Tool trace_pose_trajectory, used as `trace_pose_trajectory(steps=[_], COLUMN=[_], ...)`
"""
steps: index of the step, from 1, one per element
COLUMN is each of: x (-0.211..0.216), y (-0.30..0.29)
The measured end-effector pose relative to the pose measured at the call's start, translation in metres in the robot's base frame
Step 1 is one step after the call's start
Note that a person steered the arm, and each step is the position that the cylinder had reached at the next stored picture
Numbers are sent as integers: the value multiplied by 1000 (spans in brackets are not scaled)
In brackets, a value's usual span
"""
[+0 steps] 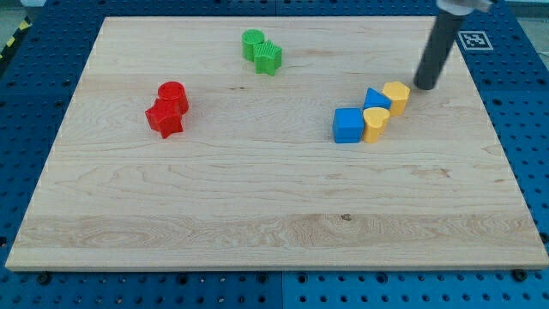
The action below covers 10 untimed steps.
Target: Separate the heart from the blue blocks
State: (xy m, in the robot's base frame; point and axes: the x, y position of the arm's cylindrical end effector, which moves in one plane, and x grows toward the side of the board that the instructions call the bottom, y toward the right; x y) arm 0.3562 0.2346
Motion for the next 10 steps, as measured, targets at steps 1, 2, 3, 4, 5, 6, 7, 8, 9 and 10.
trace_pose_trajectory(steps=[1,2,3,4,5,6,7,8,9,10], x=[12,37,44,48,55,55,55,55,55,64], y=[-1,-16,-36,-47,-59,-67,-76,-93,-108,-104])
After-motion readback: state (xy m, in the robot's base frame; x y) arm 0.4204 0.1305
